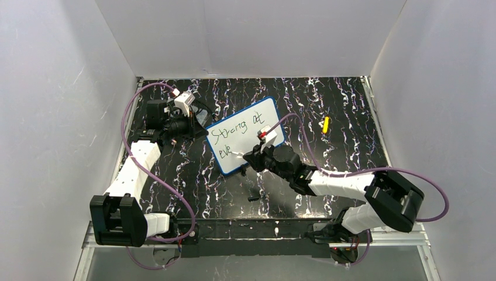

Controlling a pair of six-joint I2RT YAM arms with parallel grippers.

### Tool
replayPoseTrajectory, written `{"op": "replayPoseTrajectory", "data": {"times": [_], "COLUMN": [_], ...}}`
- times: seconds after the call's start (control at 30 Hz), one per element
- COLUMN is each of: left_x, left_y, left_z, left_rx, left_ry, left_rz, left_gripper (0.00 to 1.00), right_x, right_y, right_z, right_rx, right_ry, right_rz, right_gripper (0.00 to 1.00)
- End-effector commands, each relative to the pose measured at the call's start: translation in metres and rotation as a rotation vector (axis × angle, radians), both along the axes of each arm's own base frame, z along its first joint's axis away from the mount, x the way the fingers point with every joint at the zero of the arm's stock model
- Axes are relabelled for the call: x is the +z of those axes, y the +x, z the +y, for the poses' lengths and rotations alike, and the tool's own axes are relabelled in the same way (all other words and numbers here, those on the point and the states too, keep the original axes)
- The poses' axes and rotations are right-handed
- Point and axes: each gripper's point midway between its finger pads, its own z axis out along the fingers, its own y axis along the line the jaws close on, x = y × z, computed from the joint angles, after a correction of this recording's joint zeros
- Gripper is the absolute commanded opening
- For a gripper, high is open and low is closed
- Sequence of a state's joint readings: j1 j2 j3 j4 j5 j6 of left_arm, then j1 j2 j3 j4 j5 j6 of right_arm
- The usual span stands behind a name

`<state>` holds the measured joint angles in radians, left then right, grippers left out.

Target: Write a sentence on the whiteboard

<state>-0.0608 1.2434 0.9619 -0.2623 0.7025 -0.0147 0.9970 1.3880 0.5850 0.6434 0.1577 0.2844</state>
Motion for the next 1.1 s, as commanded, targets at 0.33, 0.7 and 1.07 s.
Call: {"op": "replayPoseTrajectory", "data": {"times": [0.33,0.7,1.07], "left_x": [0.011,0.011,0.011], "left_y": [-0.007,-0.007,-0.007], "left_z": [-0.002,-0.002,-0.002], "left_rx": [-0.017,-0.016,-0.018], "left_ry": [-0.004,-0.004,-0.005], "left_rz": [-0.033,-0.031,-0.032], "left_gripper": [0.0,0.0,0.0], "right_x": [0.049,0.063,0.045], "right_y": [0.009,0.016,0.02], "right_z": [-0.004,0.011,0.01], "right_rx": [-0.037,-0.016,-0.039], "right_ry": [0.072,0.107,0.068], "right_rz": [-0.104,-0.14,-0.113], "right_gripper": [0.01,0.01,0.01]}}
